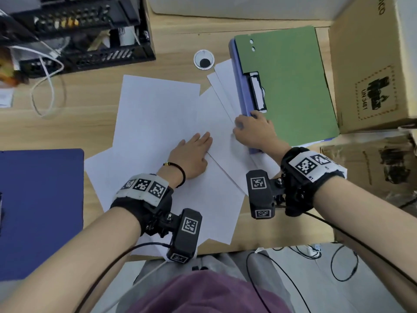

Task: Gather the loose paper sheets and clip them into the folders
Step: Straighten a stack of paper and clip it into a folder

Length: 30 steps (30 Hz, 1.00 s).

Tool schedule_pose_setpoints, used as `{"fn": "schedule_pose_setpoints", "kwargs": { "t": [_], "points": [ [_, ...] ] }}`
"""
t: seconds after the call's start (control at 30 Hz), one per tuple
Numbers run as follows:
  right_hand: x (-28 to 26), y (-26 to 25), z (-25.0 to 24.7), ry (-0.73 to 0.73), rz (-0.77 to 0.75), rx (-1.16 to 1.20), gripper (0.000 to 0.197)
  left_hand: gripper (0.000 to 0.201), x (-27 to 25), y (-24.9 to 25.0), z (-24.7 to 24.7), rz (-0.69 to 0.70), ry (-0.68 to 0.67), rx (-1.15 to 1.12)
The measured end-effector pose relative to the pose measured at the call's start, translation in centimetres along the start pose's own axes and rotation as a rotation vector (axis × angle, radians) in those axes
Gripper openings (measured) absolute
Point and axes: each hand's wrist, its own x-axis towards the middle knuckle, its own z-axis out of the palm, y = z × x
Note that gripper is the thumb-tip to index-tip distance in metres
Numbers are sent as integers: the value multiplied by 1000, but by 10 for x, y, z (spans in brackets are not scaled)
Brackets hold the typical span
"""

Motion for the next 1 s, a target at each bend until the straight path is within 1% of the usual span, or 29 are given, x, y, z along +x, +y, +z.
{"fn": "schedule_pose_setpoints", "kwargs": {
  "t": [0.17, 0.23, 0.4, 0.5, 0.57, 0.67, 0.73, 0.77, 0.83, 0.93, 1.0],
  "points": [
    [3, -10, -2, -25, 57, 24, 31, 61, -19, -15, 8, -32, -3, -56],
    [1, -16, 1, -38, 79, 6, 30, 59, -26, -19, 8, -38, 15, -66],
    [-10, -30, 14, -40, 41, -107, 37, 48, -44, -20, 6, -58, 41, -147],
    [-2, -30, 20, -33, 30, -89, 37, 49, -51, -20, 7, -70, 23, -190],
    [1, -28, 19, 13, 33, -35, 36, 51, -51, -21, 10, -65, 29, -191],
    [0, -27, 17, 46, 11, -33, 33, 46, -46, -21, 14, -55, 114, -175],
    [-2, -28, 18, 22, -25, -37, 36, 37, -41, -18, 10, -61, 187, -188],
    [-2, -28, 20, 8, -37, -34, 37, 36, -37, -15, 6, -55, 207, -189],
    [-7, -28, 16, -24, -74, -23, 38, 40, -24, -8, 0, -23, 215, -156],
    [-15, -18, 5, -72, -105, 11, 39, 56, 1, 5, -7, -6, 163, -105],
    [-19, -9, -3, -117, -123, 77, 44, 62, 17, 18, -14, 31, 146, -47]
  ]
}}
